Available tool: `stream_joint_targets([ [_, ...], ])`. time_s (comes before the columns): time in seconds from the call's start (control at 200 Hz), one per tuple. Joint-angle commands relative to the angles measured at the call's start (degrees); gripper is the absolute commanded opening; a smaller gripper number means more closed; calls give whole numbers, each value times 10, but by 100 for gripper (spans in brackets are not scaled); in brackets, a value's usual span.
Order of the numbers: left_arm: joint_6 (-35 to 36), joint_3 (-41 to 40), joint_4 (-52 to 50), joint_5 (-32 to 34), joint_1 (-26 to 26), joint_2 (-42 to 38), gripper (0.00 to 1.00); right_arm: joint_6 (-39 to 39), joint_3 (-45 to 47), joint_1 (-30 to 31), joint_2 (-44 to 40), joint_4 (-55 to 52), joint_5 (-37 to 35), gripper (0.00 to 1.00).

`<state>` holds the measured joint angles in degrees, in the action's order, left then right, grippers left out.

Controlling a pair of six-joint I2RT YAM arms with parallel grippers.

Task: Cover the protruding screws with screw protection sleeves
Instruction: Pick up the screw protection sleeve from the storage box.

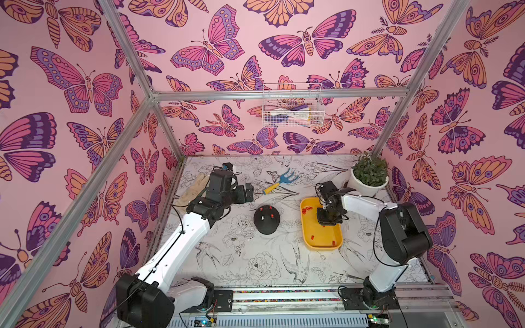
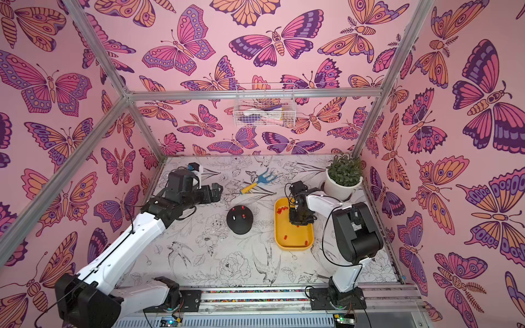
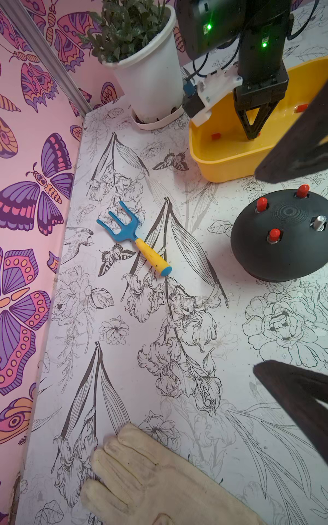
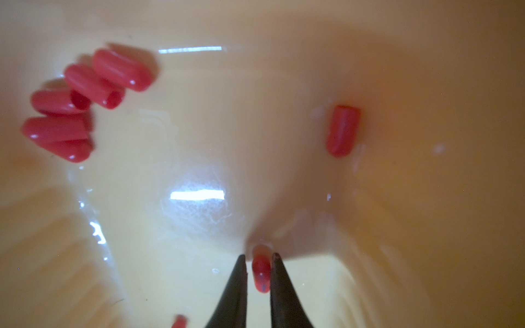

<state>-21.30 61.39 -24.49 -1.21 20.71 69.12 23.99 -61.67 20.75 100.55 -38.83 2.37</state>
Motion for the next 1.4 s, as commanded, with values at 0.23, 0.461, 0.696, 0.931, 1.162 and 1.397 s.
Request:
stream_joint_targets([
  [0.23,-2,-11,-8,11,2,-3,100,-3,-9,1,12,-14,-12,16],
  [0.461,-1,-11,-8,12,2,-2,100,-4,-10,1,13,-14,-12,13],
  [0.696,-1,-10,-8,12,2,0,100,-5,-10,0,10,-13,-14,12],
  [0.931,-1,-5,-8,8,2,1,100,-7,-15,0,11,-13,-12,11],
  [1.162,-1,9,-7,-15,2,11,100,-7,-27,-1,-15,-27,-16,11],
  [1.397,-4,32,-7,-34,20,25,100,-7,-47,-1,-47,-45,-18,11],
])
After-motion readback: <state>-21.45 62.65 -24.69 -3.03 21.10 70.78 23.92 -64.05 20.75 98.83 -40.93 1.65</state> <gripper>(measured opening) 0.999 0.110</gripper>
